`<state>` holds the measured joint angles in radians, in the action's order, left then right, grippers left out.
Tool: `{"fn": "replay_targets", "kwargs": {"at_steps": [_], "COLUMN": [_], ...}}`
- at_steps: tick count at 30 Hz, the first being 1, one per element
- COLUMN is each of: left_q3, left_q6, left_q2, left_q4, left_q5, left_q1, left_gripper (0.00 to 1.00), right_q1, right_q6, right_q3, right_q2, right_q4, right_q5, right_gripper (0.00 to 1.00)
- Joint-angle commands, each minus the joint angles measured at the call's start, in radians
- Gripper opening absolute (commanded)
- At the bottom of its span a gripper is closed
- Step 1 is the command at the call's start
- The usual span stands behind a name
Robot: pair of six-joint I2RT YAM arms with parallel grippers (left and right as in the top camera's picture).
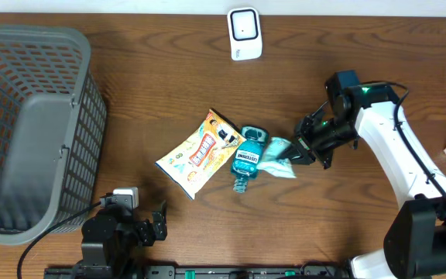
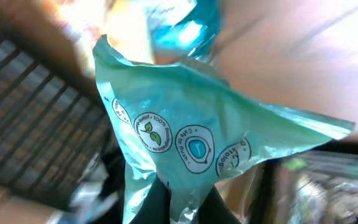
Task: Scan the item barcode
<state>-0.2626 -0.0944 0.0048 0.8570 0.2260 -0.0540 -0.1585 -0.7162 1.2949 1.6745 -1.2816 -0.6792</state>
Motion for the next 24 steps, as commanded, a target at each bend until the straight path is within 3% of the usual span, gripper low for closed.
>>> {"fn": "replay_targets", "kwargs": {"at_steps": [1, 5, 13, 20, 22, 24], "left_q3": [0.002, 0.002, 0.002, 0.002, 0.002, 0.002], "left_q6": [-0.005, -0.005, -0.005, -0.005, -0.005, -0.005], "left_q2": [-0.001, -0.001, -0.001, -0.001, -0.001, -0.001], "left_q4": [0.032, 0.032, 0.032, 0.032, 0.032, 0.032], "left_q5": [-0.010, -0.010, -0.010, -0.010, -0.010, -0.010], "left_q1": [0.000, 0.000, 0.000, 0.000, 0.000, 0.000], "left_gripper": [0.99, 1.00, 0.99, 0.99, 0.99, 0.99], "right_q1": [-0.015, -0.034, -0.040, -0.040, -0.040, -0.040], "right_q6": [-0.089, -0.188, -0.161, 0.221, 0.422, 0.590], "right_q3": [0.001, -0.025, -0.122, -0.187, -0.187, -0.187], "right_q2": [-0.003, -0.003, -0.003, -0.003, -0.004, -0.003], "right_q4": [0.017, 0.088, 0.224, 0.303, 0.327, 0.341], "right_q5": [0.504, 0.715, 0.726, 0.699, 0.611, 0.505], "right_gripper": [0.01, 0.01, 0.01, 0.01, 0.01, 0.24]}}
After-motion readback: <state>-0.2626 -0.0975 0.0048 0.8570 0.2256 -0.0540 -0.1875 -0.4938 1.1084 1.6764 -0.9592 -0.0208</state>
